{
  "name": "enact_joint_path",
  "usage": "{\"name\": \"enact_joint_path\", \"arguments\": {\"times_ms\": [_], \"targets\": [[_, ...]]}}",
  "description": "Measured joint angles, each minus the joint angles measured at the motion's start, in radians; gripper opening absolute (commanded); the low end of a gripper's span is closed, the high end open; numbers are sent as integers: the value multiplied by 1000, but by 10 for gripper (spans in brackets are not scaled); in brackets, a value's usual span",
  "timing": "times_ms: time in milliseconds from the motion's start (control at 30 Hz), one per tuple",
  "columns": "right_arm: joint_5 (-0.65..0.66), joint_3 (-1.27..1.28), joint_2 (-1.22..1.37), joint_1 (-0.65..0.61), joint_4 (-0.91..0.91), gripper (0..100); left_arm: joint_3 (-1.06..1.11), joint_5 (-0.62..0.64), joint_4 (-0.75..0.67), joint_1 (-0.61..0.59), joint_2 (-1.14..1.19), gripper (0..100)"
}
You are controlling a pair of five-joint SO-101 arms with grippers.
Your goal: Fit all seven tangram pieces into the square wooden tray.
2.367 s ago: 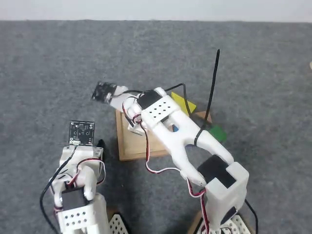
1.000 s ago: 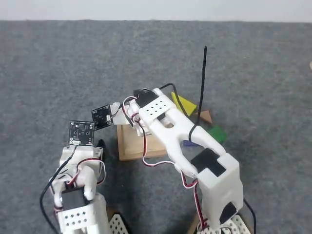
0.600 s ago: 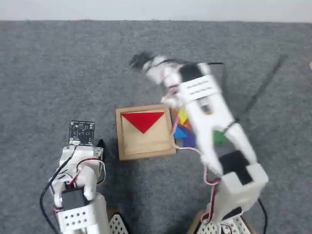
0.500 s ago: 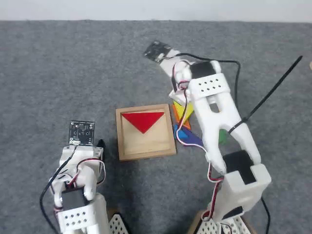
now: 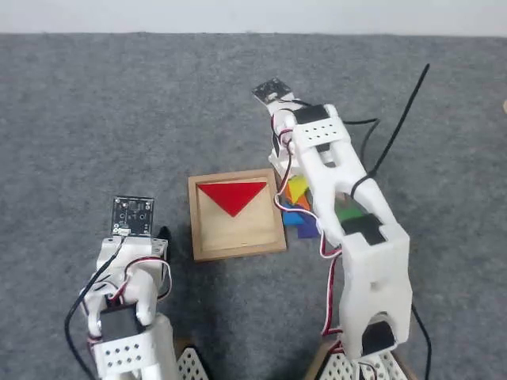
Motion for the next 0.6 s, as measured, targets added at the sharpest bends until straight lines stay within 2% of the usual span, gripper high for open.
{"name": "enact_joint_path", "arguments": {"times_ms": [400,600], "targets": [[-91,-120,106,3,-5,446,0,0,0,0,0,191],[-157,-109,80,-54,14,328,0,0,0,0,0,191]]}}
